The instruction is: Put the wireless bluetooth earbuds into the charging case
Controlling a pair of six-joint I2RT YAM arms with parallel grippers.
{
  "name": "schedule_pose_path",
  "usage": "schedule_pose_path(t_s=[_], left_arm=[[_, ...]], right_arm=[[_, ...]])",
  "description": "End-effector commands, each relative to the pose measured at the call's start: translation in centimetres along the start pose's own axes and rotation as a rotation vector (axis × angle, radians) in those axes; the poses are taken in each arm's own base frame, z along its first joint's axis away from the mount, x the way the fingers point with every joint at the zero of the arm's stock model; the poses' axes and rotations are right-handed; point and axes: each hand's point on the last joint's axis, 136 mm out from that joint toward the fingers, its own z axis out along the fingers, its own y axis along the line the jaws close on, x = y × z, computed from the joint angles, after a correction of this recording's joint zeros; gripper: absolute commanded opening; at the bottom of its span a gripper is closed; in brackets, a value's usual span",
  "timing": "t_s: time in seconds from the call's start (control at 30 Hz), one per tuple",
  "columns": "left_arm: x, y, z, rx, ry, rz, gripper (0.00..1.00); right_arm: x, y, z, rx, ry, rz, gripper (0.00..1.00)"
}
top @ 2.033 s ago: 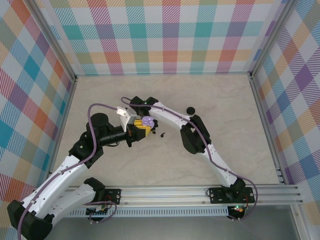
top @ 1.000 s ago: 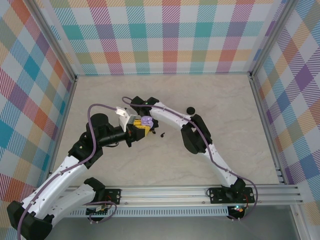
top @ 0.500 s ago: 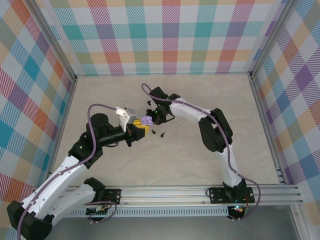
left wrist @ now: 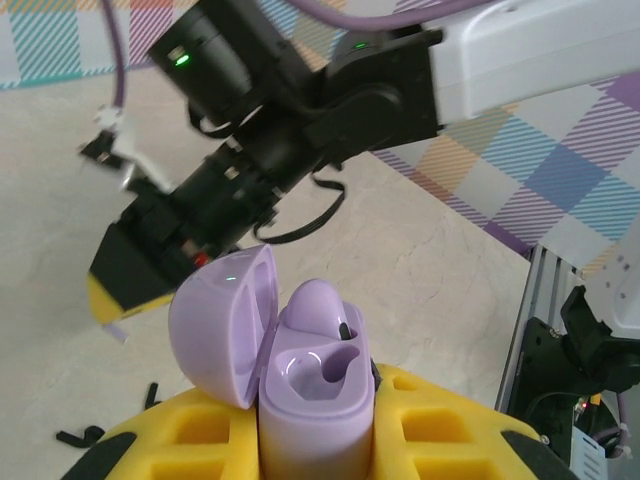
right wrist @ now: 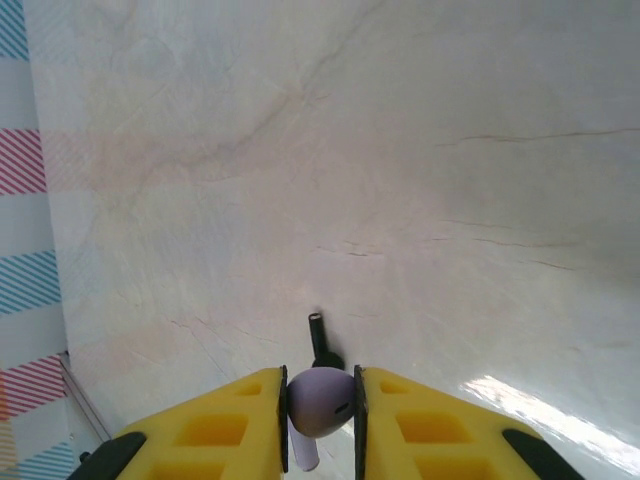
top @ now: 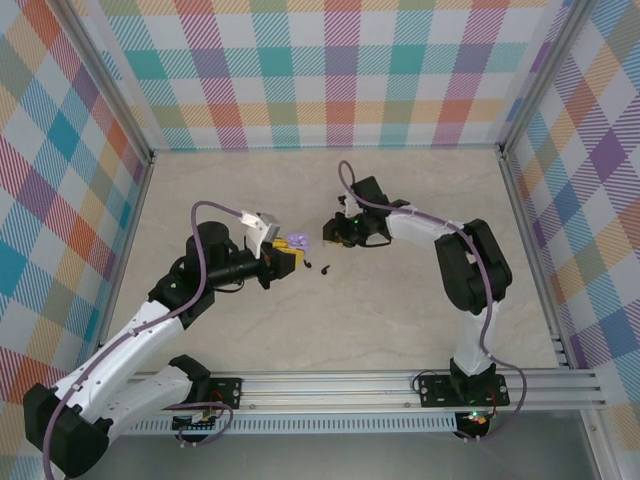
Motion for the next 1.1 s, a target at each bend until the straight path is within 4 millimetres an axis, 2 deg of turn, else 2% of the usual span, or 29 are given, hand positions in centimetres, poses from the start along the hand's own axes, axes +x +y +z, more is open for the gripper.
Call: schedule_pose_path(t_s=[0.0, 0.27, 0.47, 0.57, 0.77, 1.07], left_arm=[[-1.2, -0.3, 0.6, 0.009, -0.031, -0.011, 0.22], [0.1, 1.5, 2.9, -0.017, 0.013, -0.074, 0.22], [0.6, 3.1, 5.0, -0.04, 0.032, -0.127, 0.22], [0.8, 3.6, 6.1, -0.038, 0.037, -0.153, 0.21], [0.3, 3.5, 7.8, 0.026, 0.011, -0.172, 0.21], [-0.7, 2.2, 8.5, 0.127, -0.059, -0.127, 0.22]], right_arm=[[-1.2, 1.1, -2.5, -0.096, -0.08, -0.023, 0.24], [-0.9, -1.3, -6.5, -0.123, -0.156, 0.009, 0.24], [-0.6, -1.1, -9.6, -0.163, -0.211, -0.005, 0.24], [-0.2, 0.2, -11.5, -0.186, -0.248, -0.056, 0.24], [0.6, 3.2, -15.0, -0.252, -0.319, -0.148, 0.25], [1.8, 7.9, -19.4, -0.368, -0.409, -0.281, 0.26]])
